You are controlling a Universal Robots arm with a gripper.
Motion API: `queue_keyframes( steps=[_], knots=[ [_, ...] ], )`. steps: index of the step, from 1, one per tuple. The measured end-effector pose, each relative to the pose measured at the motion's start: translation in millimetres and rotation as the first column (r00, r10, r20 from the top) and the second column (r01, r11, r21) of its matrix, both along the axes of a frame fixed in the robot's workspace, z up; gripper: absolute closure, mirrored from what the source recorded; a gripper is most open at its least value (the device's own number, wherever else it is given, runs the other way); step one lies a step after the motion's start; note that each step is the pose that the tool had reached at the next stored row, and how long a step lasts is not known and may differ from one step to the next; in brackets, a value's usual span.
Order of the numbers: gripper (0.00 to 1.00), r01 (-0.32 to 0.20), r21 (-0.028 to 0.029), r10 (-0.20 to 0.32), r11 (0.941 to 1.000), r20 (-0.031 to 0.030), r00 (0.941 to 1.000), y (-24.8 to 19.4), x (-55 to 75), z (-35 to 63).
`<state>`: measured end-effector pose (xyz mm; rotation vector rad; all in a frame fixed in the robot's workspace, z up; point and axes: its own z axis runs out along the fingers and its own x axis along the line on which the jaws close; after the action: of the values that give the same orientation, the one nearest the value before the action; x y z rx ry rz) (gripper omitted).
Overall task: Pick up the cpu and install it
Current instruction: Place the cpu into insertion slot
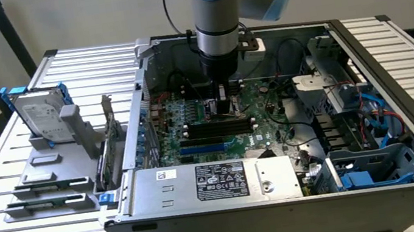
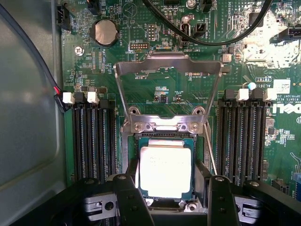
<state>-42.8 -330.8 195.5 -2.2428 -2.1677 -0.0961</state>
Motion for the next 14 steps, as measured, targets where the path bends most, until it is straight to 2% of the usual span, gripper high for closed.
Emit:
queue_keyframes(
  steps=[14],
  knots=[
    [0.44,0.0,0.0009,0.0,1.0,0.0007,1.0,0.0,0.0,-0.3]
  ],
)
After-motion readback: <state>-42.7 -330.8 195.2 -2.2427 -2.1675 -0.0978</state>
